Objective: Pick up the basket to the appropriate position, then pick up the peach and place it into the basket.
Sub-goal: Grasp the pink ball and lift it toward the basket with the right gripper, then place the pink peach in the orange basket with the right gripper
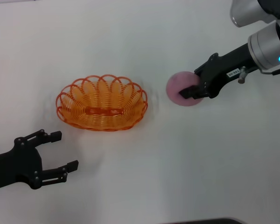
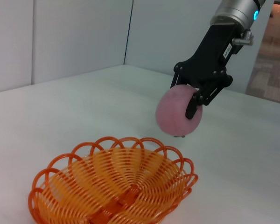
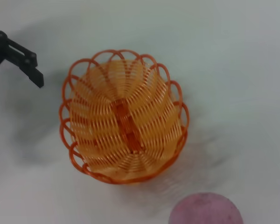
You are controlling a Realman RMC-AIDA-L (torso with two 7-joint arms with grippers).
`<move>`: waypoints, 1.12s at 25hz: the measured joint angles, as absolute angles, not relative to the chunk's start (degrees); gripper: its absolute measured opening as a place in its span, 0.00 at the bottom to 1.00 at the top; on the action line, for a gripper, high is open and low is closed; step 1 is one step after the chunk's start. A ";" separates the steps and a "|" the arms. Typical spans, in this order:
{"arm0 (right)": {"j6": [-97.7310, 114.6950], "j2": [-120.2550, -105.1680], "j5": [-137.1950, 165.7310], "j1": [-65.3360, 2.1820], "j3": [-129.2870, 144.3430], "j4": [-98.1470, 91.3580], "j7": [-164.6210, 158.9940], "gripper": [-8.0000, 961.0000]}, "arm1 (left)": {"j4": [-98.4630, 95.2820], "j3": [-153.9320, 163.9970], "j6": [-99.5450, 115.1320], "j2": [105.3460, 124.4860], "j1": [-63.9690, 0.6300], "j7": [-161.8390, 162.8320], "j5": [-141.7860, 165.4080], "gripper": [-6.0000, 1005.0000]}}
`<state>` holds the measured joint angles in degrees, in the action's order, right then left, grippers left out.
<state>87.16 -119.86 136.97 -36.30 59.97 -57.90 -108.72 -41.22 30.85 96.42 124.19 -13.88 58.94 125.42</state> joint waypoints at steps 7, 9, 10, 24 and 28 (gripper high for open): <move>87.72 -119.58 132.41 -36.40 59.96 -58.02 -108.43 0.31 | -40.53 30.85 96.27 124.13 -14.17 58.97 125.53 0.88; 87.73 -119.71 131.66 -36.81 60.39 -58.03 -108.40 0.31 | -40.54 30.85 96.27 124.12 -14.17 58.97 125.53 0.88; 87.74 -119.77 131.38 -37.05 60.62 -58.03 -108.39 0.31 | -40.56 30.85 96.28 124.11 -14.17 58.98 125.53 0.88; 86.25 -120.05 126.02 -39.07 66.25 -57.80 -108.27 0.31 | -40.93 30.86 96.16 124.10 -14.60 59.75 125.52 0.88; 83.78 -120.13 124.80 -39.74 69.23 -56.62 -108.26 0.31 | -41.02 30.85 96.14 124.08 -14.70 59.76 125.51 0.88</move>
<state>83.78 -120.13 124.80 -39.74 69.23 -56.62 -108.26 -41.02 30.85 96.14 124.08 -14.70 59.76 125.50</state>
